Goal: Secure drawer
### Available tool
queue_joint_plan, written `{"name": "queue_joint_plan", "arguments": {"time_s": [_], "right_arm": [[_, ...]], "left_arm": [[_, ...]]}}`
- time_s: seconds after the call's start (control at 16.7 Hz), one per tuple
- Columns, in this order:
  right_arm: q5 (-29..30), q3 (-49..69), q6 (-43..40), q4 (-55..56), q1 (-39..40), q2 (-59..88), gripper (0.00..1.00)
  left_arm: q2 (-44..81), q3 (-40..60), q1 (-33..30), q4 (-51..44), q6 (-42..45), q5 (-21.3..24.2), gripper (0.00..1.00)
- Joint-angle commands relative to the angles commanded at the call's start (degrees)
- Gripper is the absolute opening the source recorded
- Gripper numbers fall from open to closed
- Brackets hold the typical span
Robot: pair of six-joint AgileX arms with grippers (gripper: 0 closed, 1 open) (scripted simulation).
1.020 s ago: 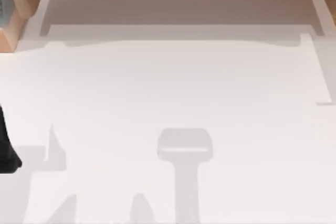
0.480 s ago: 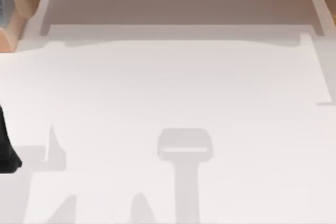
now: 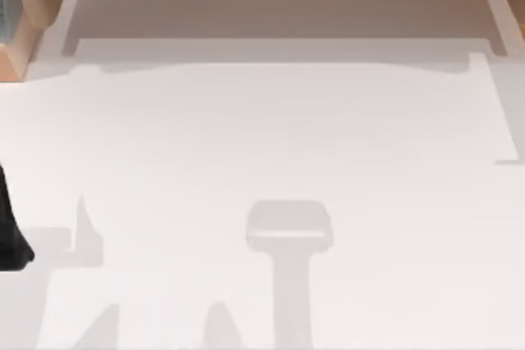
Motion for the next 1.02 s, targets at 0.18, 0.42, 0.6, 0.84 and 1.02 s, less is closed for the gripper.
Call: {"name": "queue_joint_plan", "arguments": {"time_s": [0.18, 0.42, 0.6, 0.84, 1.02], "right_arm": [[0.15, 0.14, 0.08, -0.23, -0.02, 0.18, 0.0], [2.9, 5.18, -0.01, -3.38, 2.57, 2.01, 0.0], [5.54, 10.17, 0.0, -6.59, 5.3, 3.91, 0.0], [6.82, 12.57, 0.02, -8.17, 6.62, 4.85, 0.0], [6.82, 12.5, 0.11, -8.27, 6.28, 4.75, 0.0]], "left_arm": [[0.0, 0.0, 0.0, 0.0, 0.0, 0.0, 1.0], [0.0, 0.0, 0.0, 0.0, 0.0, 0.0, 1.0], [0.0, 0.0, 0.0, 0.0, 0.0, 0.0, 1.0], [0.0, 0.0, 0.0, 0.0, 0.0, 0.0, 1.0], [0.0, 0.0, 0.0, 0.0, 0.0, 0.0, 1.0]]}}
